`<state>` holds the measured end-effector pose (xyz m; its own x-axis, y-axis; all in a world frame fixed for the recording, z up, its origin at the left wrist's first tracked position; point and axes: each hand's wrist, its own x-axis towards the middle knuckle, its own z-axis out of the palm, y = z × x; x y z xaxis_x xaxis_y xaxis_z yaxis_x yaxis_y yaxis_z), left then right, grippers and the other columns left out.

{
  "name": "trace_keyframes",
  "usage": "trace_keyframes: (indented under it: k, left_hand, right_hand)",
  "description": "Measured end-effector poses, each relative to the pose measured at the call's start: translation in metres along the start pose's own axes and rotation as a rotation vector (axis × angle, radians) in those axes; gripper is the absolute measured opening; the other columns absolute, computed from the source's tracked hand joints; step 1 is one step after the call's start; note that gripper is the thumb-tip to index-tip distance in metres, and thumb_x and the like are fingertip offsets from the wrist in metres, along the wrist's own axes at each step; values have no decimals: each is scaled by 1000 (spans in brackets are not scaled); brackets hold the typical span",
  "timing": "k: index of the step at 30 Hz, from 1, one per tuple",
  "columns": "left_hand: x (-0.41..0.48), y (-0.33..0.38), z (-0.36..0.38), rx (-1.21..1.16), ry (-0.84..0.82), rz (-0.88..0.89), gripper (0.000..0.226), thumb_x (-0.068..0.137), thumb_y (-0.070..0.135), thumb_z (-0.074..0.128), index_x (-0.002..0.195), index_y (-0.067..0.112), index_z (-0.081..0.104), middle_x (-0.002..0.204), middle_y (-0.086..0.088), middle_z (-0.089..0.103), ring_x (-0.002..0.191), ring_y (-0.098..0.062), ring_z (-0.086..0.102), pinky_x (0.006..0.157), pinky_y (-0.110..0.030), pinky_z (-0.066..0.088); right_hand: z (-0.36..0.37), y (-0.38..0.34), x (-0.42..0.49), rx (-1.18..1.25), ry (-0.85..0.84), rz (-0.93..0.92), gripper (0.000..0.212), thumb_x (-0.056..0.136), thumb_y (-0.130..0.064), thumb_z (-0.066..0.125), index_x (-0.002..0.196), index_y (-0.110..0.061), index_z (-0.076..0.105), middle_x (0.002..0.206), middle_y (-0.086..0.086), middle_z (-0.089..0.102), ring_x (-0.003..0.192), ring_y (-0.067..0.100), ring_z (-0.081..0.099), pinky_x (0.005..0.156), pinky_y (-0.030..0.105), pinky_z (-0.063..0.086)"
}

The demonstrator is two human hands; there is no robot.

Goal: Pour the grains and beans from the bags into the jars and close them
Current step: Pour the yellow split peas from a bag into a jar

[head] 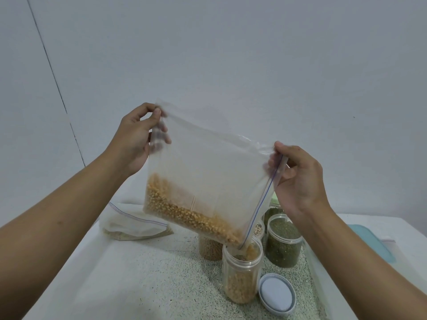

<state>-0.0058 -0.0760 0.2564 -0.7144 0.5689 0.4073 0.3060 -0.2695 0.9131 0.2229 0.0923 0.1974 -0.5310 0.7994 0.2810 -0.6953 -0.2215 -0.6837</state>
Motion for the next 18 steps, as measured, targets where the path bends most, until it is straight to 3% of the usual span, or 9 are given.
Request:
trace_keyframes:
  k: [18]
  left_hand:
    - [0, 2, 4, 4, -20, 5, 22, 106, 26, 54, 85, 23, 62, 72, -1, 57, 60, -24, 62, 64, -33, 39]
  right_hand:
    - [-2, -2, -1, -5, 6, -16, 16, 75, -7, 73, 72, -7, 58, 67, 3, 55, 59, 14, 56, 64, 27, 49]
